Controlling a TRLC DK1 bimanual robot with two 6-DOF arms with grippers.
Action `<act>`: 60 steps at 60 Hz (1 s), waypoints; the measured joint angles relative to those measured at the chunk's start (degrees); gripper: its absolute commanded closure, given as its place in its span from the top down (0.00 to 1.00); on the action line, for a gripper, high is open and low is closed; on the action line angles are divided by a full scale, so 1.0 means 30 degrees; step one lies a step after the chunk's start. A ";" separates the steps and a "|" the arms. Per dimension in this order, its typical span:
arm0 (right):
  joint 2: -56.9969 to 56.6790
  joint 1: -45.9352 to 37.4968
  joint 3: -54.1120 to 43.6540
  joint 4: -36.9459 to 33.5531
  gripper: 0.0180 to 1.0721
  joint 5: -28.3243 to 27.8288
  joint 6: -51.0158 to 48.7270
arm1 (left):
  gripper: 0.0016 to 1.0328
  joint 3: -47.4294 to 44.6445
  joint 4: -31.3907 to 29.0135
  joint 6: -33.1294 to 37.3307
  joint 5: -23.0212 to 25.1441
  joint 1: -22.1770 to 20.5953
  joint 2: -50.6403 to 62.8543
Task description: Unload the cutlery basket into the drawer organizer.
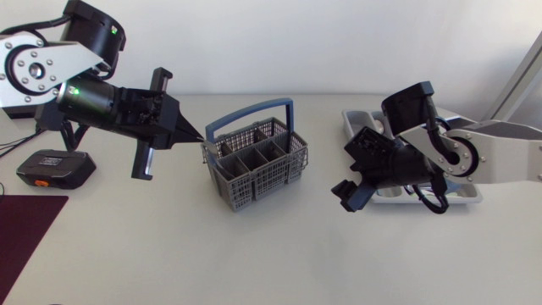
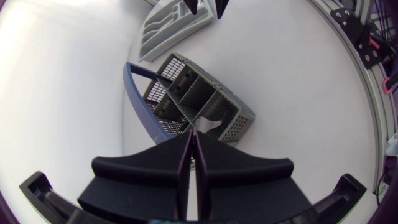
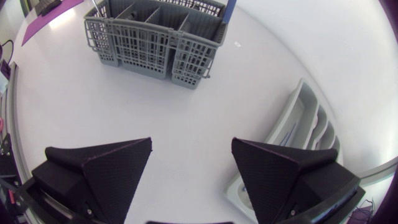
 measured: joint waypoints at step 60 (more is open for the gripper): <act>-0.2892 0.3096 -0.1071 -0.0138 0.90 0.0481 0.0000 | 0.03 0.7562 -0.7380 0.1982 -0.4481 -0.3898 0.1756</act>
